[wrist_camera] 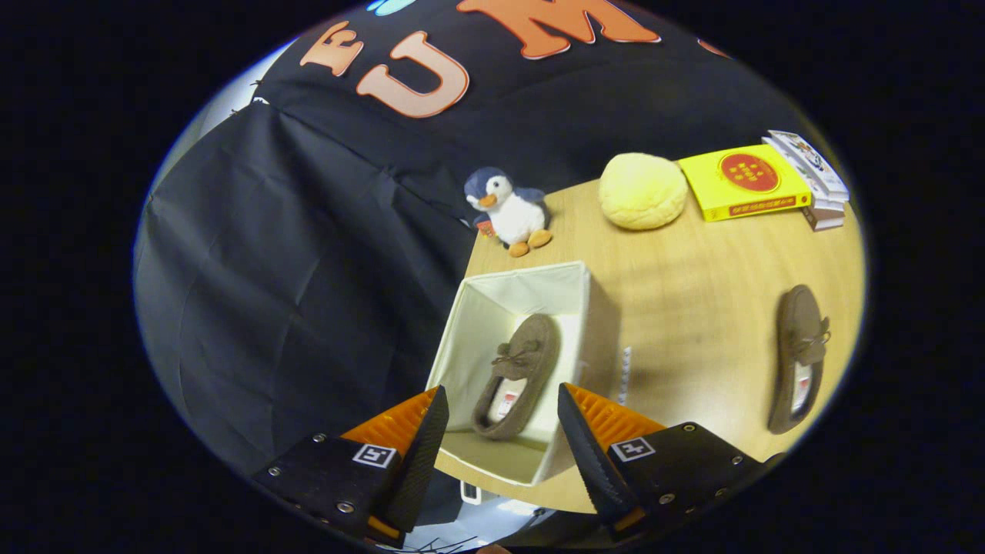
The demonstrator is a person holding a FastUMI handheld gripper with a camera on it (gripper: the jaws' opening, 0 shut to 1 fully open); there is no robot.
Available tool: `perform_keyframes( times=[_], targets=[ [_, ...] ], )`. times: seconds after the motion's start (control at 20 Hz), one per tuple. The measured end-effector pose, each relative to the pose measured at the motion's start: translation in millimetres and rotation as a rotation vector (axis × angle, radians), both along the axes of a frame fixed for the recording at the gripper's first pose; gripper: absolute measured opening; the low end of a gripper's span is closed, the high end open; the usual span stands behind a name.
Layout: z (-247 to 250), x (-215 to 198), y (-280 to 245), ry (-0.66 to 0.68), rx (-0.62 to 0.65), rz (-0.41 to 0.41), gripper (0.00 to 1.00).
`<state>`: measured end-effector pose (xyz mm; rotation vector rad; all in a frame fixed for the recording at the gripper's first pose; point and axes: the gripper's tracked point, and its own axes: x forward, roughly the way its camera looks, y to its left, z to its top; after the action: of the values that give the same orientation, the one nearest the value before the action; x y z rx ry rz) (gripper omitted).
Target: Open the storage box then place both shoes into the box .Put the left shoe in first, then the right shoe, with the right side of both shoes facing outward in a uniform manner.
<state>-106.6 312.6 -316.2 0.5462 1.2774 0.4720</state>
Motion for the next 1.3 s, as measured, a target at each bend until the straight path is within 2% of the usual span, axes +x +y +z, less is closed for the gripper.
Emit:
perform_keyframes(
  times=[0.25, 0.4, 0.7, 1.05, 1.3],
  targets=[
    [-14, 4, -100, -0.087, -0.142, -0.043, 0.93],
    [-29, -1, -149, -0.090, -0.220, -0.073, 0.96],
    [-76, -24, -232, -0.076, -0.355, -0.122, 0.97],
    [-135, -48, -289, -0.025, -0.444, -0.111, 0.97],
    [-176, -62, -297, 0.014, -0.468, -0.056, 0.94]
  ],
)
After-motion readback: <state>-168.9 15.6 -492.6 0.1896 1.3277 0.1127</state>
